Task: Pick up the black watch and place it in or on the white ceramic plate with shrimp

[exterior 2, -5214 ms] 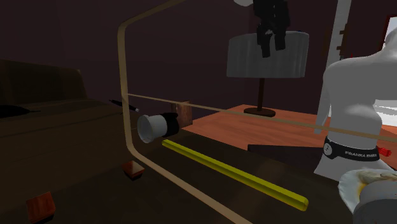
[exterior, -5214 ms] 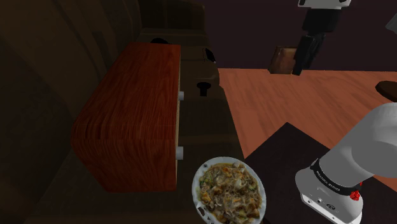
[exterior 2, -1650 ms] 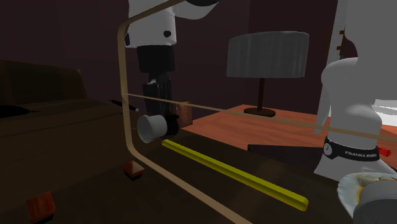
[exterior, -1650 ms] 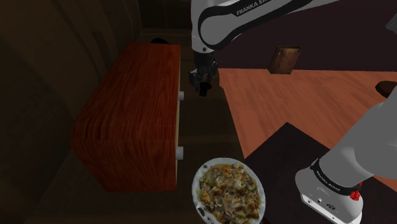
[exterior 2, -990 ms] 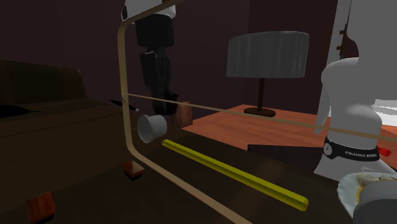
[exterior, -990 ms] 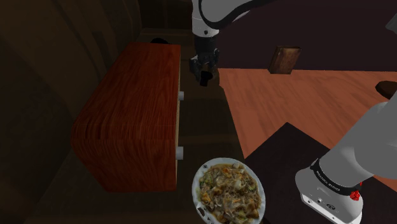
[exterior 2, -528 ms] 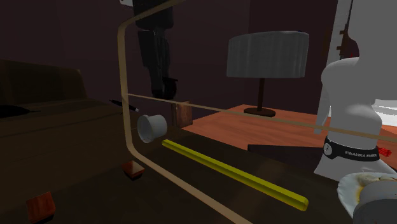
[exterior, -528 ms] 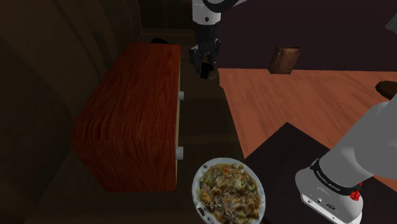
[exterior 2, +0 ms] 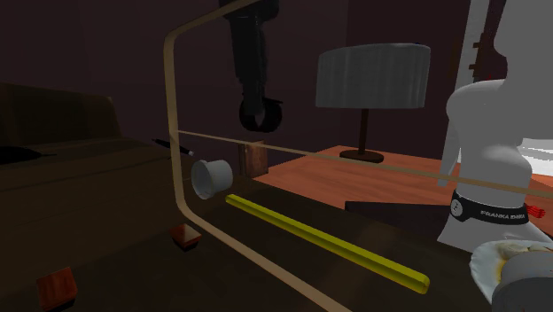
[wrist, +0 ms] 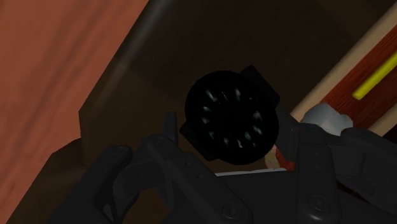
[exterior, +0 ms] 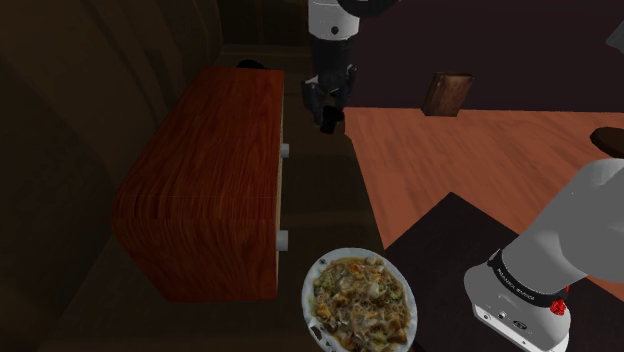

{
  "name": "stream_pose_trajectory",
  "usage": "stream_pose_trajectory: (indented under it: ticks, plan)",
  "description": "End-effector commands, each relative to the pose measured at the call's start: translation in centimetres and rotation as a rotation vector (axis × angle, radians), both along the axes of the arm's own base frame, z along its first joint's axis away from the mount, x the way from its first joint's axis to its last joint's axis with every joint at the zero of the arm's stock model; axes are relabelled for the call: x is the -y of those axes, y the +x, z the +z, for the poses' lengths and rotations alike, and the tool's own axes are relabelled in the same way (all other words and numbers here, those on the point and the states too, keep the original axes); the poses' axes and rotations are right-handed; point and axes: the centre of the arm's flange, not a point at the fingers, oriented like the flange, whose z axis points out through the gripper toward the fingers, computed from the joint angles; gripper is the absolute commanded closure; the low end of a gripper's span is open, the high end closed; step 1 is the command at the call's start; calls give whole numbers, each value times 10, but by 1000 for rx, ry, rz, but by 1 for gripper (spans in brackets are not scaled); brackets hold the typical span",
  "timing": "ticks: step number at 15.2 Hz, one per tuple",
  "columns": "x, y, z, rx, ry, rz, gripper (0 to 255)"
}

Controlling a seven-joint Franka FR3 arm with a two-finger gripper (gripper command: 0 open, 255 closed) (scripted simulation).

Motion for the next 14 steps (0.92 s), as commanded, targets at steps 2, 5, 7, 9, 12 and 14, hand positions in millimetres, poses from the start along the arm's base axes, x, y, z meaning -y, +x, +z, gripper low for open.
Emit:
stream_pose_trajectory:
  ticks: [2,5,7,9,12,14]
  plan:
    - [-24,-33,0,0,-1,-1,255]
    - [-45,-67,1,0,-1,-1,255]
    - [-58,-89,2,0,-1,-1,255]
    - [-72,-112,2,0,-1,-1,255]
    - [-93,-146,3,0,-1,-1,255]
    - [-107,-168,4,0,-1,-1,255]
